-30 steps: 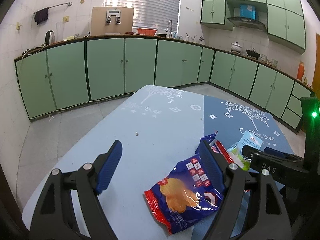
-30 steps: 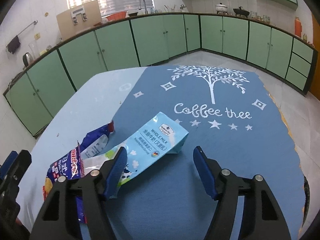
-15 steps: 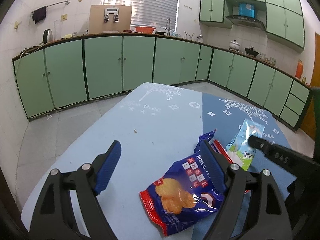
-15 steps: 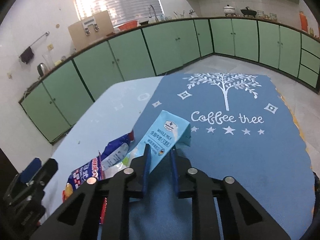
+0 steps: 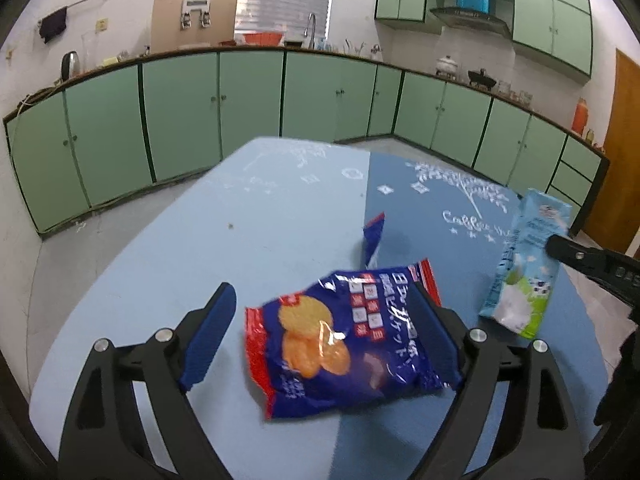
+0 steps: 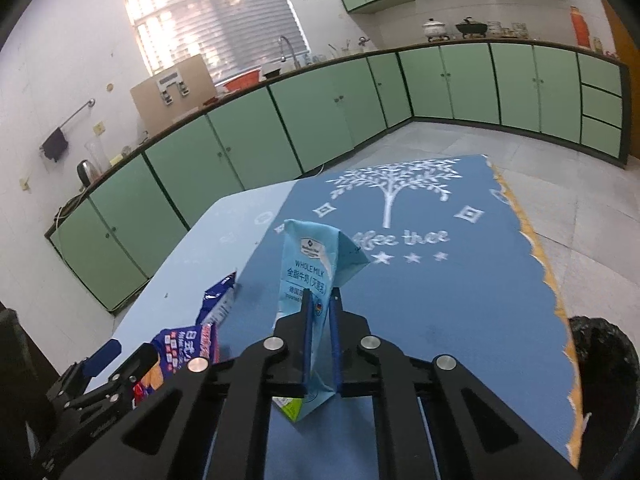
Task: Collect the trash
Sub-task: 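Grasp the blue-and-red chip bag with the left tool and lift it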
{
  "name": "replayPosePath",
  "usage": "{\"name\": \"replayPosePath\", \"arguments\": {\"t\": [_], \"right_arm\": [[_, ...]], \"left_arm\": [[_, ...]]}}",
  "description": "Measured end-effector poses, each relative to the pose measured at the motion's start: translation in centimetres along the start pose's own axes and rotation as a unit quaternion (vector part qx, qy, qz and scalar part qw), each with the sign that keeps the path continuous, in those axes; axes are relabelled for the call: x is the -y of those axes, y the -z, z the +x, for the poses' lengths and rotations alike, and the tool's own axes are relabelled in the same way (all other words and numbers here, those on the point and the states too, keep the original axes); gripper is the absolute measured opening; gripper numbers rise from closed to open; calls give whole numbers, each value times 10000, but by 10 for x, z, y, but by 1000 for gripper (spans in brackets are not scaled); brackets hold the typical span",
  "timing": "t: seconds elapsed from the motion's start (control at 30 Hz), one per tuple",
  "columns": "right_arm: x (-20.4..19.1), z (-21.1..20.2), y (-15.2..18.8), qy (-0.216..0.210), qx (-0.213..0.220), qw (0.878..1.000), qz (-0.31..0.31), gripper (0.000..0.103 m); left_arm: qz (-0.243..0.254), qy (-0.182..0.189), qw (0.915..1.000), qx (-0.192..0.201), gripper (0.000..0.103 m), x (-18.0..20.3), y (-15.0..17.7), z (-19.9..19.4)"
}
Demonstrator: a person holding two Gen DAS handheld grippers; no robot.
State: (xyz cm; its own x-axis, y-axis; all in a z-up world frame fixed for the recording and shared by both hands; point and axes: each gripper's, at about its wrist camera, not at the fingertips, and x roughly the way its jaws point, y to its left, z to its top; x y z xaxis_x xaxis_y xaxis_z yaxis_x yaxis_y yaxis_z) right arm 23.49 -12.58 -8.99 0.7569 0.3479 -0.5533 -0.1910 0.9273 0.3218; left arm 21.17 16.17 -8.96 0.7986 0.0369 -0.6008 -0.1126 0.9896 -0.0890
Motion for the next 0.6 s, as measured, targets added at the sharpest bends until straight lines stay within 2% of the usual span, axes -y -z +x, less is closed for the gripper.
{"name": "replayPosePath", "arguments": {"t": [0.17,0.23,0.27,0.33,0.37,0.43,0.6], "right_arm": [[9,-8,4,-44,29,10000,48,8],[8,-10,6,-79,41,10000,42,8],[7,-10,6,-88,46,9999,35,8],[8,-11,7,-104,50,9999,35,8],[8,-12,7,-109,50,9999,35,8],[9,-13,8,-108,54,9999,40,8],[13,-18,9,-101,72,9999,56,7]], "left_arm": [[-85,-144,9994,-296,85,4,3,9],[-164,-71,9990,-402,83,2,5,12],[-193,-29,9987,-467,77,2,6,14],[-223,75,9979,-611,40,3,7,18],[-240,119,9974,-666,32,3,8,20],[-257,261,9965,-757,3,5,9,23],[-147,329,9985,-416,0,12,11,11]]}}
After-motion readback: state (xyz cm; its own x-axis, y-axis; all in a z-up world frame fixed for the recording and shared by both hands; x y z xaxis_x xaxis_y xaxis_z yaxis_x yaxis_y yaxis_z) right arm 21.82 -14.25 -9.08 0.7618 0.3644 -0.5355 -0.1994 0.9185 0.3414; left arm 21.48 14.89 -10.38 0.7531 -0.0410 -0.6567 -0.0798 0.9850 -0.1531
